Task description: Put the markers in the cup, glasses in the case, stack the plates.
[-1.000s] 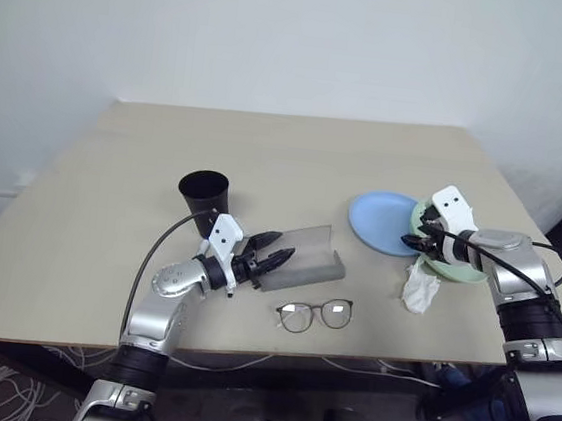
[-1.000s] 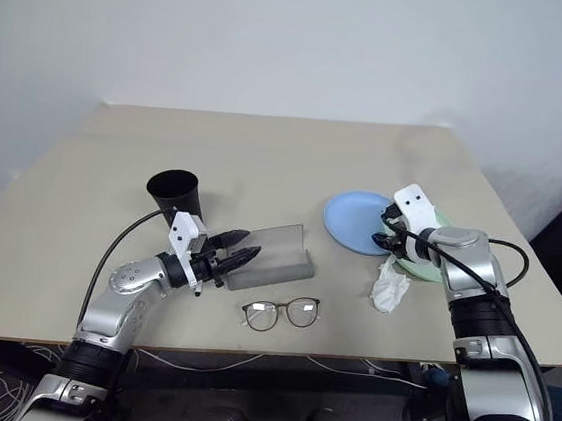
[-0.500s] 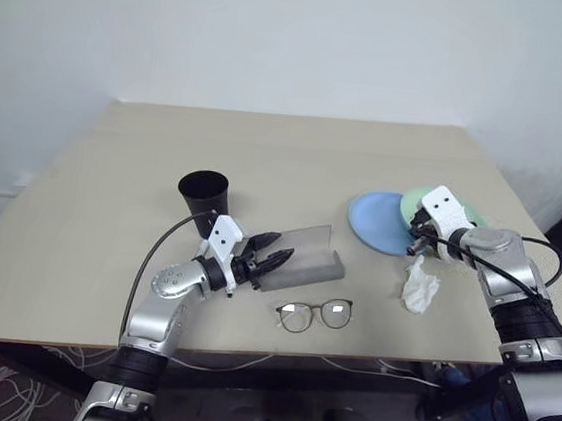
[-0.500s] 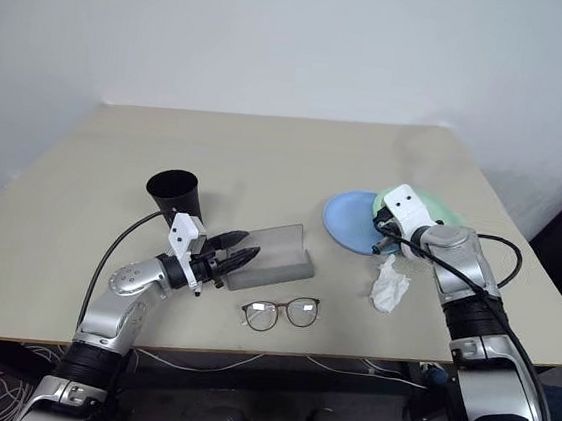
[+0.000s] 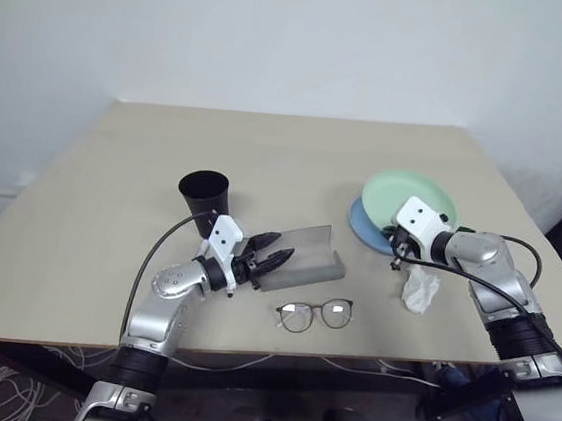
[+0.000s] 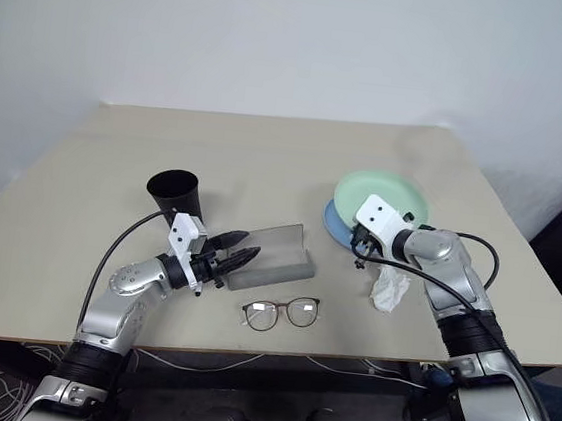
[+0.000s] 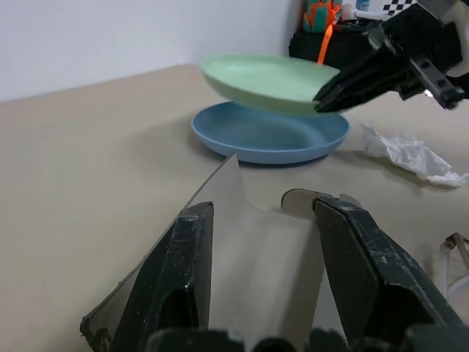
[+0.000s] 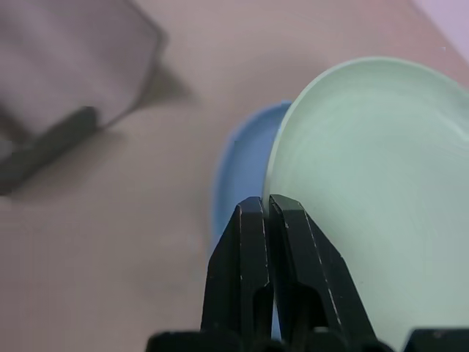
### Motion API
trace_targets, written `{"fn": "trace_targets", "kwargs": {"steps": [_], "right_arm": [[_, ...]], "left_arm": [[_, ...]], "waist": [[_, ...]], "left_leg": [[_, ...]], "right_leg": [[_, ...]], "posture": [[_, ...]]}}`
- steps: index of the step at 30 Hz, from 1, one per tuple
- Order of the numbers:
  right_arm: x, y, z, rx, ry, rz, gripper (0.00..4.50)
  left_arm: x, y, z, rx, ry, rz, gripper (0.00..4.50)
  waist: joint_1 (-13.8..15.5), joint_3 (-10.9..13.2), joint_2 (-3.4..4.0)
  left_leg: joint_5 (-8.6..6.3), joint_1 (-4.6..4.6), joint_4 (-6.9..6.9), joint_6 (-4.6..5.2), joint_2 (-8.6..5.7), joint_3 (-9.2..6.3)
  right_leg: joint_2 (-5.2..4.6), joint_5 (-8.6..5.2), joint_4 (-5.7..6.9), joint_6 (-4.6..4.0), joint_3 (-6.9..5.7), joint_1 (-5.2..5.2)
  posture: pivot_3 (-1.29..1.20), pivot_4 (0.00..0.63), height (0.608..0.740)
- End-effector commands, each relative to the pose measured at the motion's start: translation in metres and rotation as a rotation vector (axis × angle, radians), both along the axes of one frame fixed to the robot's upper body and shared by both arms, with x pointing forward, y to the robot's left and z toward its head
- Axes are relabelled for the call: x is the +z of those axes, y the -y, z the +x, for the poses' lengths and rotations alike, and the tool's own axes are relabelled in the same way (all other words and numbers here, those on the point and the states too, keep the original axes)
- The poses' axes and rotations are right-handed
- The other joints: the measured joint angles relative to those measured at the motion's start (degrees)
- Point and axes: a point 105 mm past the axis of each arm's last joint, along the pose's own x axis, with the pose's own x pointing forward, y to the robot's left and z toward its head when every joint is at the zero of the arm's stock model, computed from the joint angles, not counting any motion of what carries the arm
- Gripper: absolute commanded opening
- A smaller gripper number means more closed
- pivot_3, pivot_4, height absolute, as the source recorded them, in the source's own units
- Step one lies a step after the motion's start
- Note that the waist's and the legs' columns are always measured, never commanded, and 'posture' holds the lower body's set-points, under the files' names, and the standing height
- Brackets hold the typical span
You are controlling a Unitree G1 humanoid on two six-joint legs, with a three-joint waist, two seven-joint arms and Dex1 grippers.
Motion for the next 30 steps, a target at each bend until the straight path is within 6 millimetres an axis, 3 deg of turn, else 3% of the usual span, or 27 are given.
{"fn": "trace_targets", "kwargs": {"steps": [1, 13, 16, 21, 27, 30], "right_arm": [[0.013, -0.005, 0.005, 0.068, 0.04, 0.008, 0.02], [-0.001, -0.006, 0.022, 0.112, 0.001, -0.044, 0.02], [-0.001, -0.005, 0.026, 0.104, -0.003, -0.042, 0.71], [0.004, -0.005, 0.028, 0.107, 0.016, -0.028, 2.37], [0.026, 0.002, 0.022, 0.106, 0.028, 0.057, 2.37], [0.037, 0.018, 0.01, 0.08, -0.047, 0.113, 2.37]], "left_arm": [[0.015, 0.004, 0.004, -0.013, 0.061, -0.003, 2.23], [0.016, 0.003, 0.003, -0.011, 0.063, -0.003, 2.23], [0.016, 0.003, 0.003, -0.009, 0.063, -0.005, 2.23], [0.015, 0.003, 0.002, -0.008, 0.063, -0.007, 2.23], [0.016, 0.002, 0.002, -0.007, 0.065, -0.007, 2.23], [0.016, 0.002, 0.002, -0.01, 0.063, -0.006, 2.23]], "waist": [[0.0, 0.0, 0.0], [-0.25, 0.0, 0.0], [-0.24, 0.0, 0.01], [-0.24, -0.01, 0.01], [-0.19, -0.01, 0.04], [-0.14, -0.01, 0.04]], "left_leg": [[0.0, 0.0, 0.01, 0.0, 0.0, 0.01], [0.0, 0.04, 0.0, 0.0, 0.01, 0.04], [0.0, 0.05, 0.0, -0.01, 0.02, 0.04], [0.0, 0.05, 0.0, -0.01, 0.01, 0.03], [0.0, 0.05, 0.0, -0.01, 0.01, 0.01], [-0.01, 0.04, 0.0, -0.01, 0.01, -0.02]], "right_leg": [[0.0, 0.0, 0.0, 0.0, 0.0, 0.01], [0.0, 0.06, 0.01, -0.08, 0.02, 0.0], [0.01, 0.09, 0.02, -0.1, 0.02, 0.0], [0.0, 0.11, 0.02, -0.1, 0.02, 0.0], [0.0, 0.12, 0.02, -0.11, 0.02, -0.01], [0.0, 0.12, 0.02, -0.11, 0.01, -0.01]], "posture": [[0.0, 0.0, 0.74], [0.0, 0.0, 0.74], [0.0, 0.0, 0.74], [0.0, 0.0, 0.74], [0.0, 0.0, 0.74], [0.0, 0.0, 0.74]]}}
